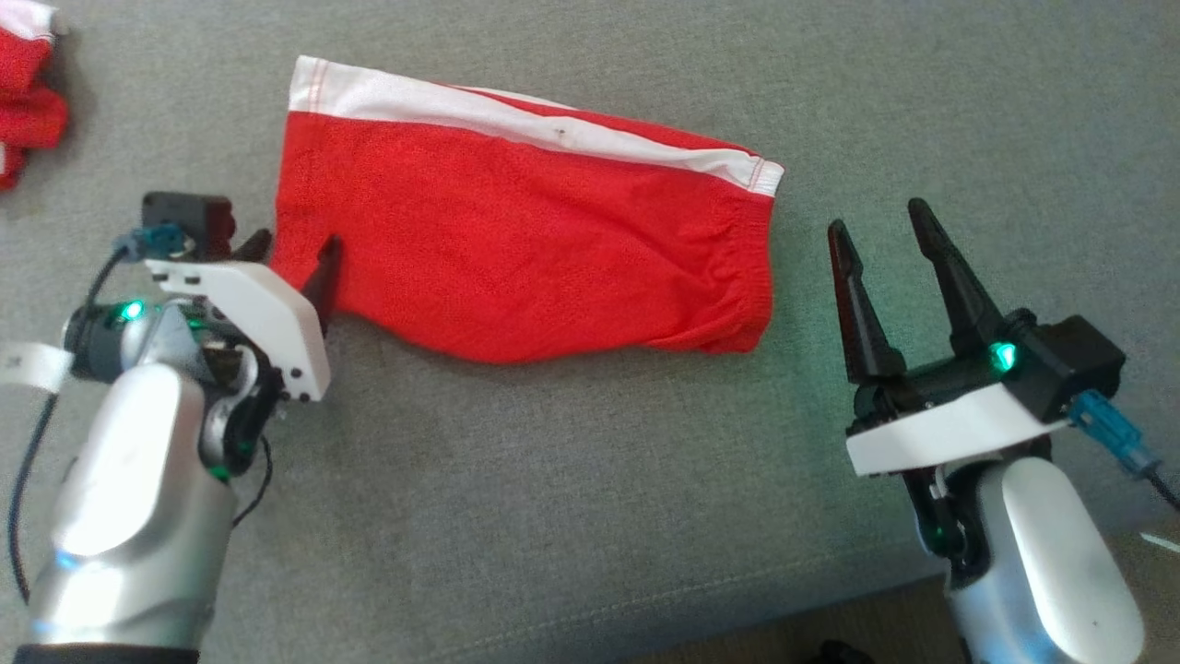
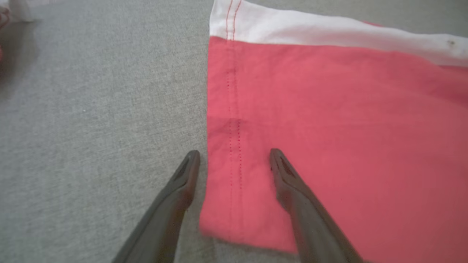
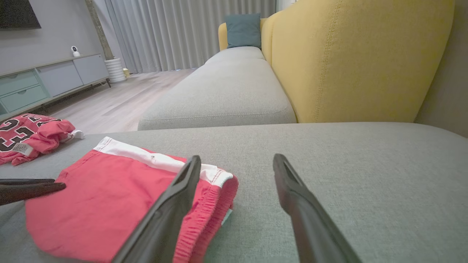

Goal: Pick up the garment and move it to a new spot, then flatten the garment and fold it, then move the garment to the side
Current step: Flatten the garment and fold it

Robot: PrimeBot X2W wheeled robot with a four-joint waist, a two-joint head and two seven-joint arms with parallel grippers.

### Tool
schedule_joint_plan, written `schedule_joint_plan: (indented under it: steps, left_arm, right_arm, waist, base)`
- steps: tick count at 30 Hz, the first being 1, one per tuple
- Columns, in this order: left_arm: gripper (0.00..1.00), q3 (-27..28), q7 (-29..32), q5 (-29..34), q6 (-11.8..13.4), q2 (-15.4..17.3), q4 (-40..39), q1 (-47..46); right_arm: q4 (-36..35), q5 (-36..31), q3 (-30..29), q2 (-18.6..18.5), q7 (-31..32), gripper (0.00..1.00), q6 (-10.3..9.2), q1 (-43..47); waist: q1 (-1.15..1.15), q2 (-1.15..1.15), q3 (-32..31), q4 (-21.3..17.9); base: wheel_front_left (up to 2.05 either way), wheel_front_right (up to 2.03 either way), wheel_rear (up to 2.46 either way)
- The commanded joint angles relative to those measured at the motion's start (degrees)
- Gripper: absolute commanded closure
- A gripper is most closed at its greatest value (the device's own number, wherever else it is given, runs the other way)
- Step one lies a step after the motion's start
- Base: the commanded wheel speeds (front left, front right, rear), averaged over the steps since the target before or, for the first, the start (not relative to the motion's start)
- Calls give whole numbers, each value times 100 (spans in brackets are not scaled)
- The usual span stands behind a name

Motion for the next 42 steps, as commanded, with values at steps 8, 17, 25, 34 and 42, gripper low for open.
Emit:
schedule_joint_plan:
  steps: [8,17,25,34,42]
  left_arm:
    - [1,247,606,-282,70,233,-459,0]
    - [100,237,884,-535,27,196,-676,127]
    - [100,483,503,-757,172,147,-1263,622]
    - [100,471,354,-978,521,-182,-2565,1951]
    - [100,340,122,-875,680,-369,-2788,2260]
  right_arm:
    - [-251,23,86,-7,8,0,-5,62]
    - [-170,86,156,12,-76,0,-5,-22]
    - [-105,73,62,-24,-109,0,-5,23]
    - [-137,40,-17,-185,135,0,-5,99]
    - [-145,19,-70,-276,470,0,-5,23]
  waist:
    - [0,0,56,-87]
    - [0,0,56,-142]
    - [0,0,-124,-5]
    - [0,0,-336,356]
    - [0,0,-362,493]
  base:
    - [0,0,0]
    - [0,0,0]
    - [0,0,0]
    - [0,0,0]
    - [0,0,0]
